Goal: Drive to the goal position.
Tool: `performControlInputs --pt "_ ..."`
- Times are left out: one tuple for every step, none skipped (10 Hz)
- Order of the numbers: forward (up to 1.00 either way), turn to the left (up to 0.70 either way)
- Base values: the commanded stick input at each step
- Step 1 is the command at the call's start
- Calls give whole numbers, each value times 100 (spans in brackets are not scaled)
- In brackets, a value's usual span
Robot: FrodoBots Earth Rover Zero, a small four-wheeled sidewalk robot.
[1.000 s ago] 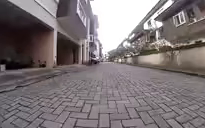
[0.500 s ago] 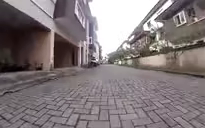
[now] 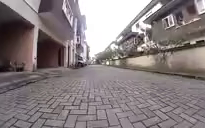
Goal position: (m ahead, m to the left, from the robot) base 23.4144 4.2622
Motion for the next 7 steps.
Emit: performControlInputs --pt "70 0" --pt "70 0" --pt "70 0" --pt "70 0" --pt "70 0" --pt "70 0" --pt "70 0"
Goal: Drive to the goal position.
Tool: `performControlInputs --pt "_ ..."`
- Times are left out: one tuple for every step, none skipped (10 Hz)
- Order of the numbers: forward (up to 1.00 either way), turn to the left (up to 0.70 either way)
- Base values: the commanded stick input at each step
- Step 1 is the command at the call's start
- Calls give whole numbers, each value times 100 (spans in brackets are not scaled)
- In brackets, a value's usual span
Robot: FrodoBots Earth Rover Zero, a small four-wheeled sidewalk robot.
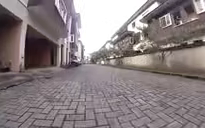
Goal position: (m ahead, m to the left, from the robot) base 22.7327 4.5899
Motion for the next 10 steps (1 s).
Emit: performControlInputs --pt "70 0" --pt "70 0" --pt "70 0" --pt "70 0" --pt "70 0" --pt "70 0" --pt "70 0" --pt "70 0" --pt "70 0" --pt "70 0"
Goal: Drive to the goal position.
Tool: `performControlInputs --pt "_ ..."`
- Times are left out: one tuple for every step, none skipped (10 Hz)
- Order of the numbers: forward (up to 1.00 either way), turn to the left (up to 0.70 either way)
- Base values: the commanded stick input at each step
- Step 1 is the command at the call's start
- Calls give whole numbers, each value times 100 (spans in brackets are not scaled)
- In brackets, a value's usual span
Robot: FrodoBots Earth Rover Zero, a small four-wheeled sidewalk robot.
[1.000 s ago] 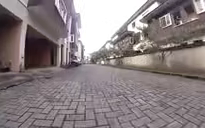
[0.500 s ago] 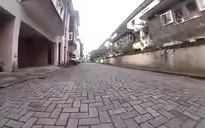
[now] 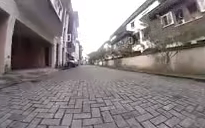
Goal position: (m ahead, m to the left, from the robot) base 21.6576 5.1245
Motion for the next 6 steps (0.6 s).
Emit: performControlInputs --pt "70 0" --pt "70 0" --pt "70 0" --pt "70 0" --pt "70 0" --pt "70 0"
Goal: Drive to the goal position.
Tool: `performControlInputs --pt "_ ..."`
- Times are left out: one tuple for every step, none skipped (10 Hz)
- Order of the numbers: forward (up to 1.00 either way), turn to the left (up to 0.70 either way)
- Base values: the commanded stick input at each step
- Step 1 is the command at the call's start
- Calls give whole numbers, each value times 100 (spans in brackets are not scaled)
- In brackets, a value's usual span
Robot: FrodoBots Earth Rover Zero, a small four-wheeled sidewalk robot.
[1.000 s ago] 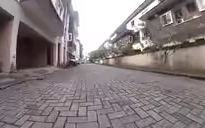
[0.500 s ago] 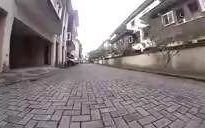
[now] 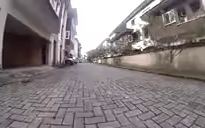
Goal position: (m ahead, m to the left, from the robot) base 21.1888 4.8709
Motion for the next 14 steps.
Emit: performControlInputs --pt "70 0" --pt "70 0" --pt "70 0" --pt "70 0" --pt "70 0" --pt "70 0" --pt "70 0" --pt "70 0" --pt "70 0" --pt "70 0" --pt "70 0" --pt "70 0" --pt "70 0" --pt "70 0"
